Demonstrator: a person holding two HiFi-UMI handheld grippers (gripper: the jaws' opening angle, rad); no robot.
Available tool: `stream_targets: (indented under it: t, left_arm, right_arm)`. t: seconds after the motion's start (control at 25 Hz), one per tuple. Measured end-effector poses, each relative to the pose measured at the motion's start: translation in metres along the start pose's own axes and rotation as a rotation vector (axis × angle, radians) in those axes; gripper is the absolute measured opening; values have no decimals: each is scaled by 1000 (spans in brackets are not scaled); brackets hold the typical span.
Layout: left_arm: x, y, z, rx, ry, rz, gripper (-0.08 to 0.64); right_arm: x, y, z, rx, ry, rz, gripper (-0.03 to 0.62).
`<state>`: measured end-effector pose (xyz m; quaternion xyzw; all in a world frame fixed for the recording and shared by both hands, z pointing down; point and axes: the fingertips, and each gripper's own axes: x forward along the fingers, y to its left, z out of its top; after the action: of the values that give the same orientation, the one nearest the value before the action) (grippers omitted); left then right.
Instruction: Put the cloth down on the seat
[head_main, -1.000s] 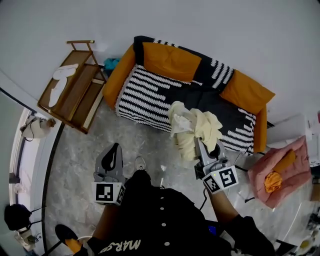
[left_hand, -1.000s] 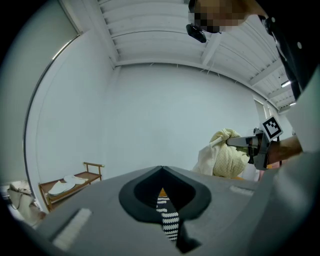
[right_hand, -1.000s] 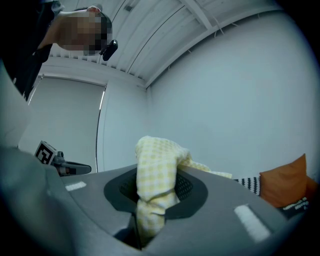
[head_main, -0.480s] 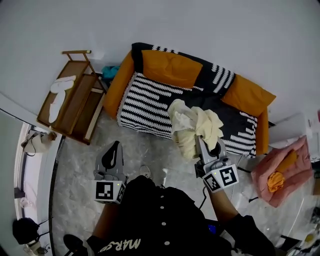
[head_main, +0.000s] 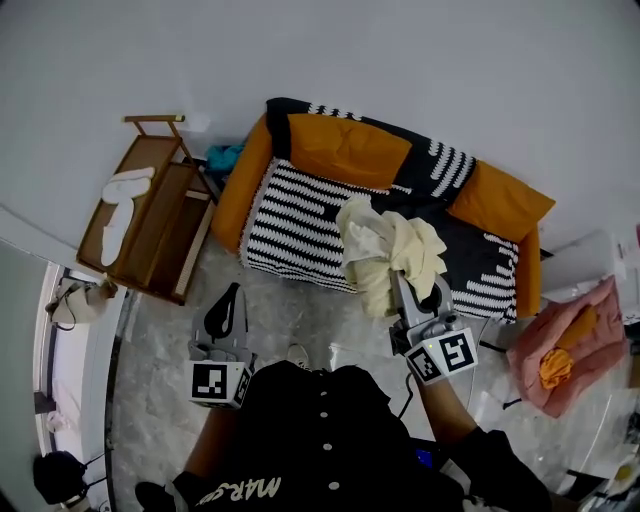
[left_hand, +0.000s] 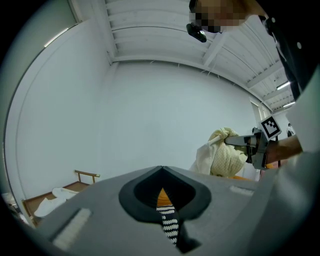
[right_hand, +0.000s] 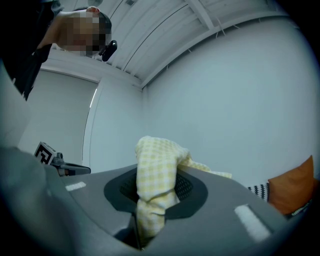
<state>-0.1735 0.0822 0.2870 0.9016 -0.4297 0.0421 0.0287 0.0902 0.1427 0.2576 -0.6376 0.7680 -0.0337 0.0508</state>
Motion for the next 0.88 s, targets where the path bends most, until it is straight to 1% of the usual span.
stream_targets:
  t: [0.48, 0.68, 0.88]
  left_arm:
    - [27, 15, -6, -6, 15, -31, 0]
    - [40, 23, -5, -7, 14, -13, 0]
    - [58, 35, -2, -3, 13, 13, 0]
  right_arm:
    - [24, -10, -6, -1, 17, -31, 112]
    - [42, -20, -8, 10, 17, -30, 112]
    - [67, -31, -6, 11, 1, -11, 112]
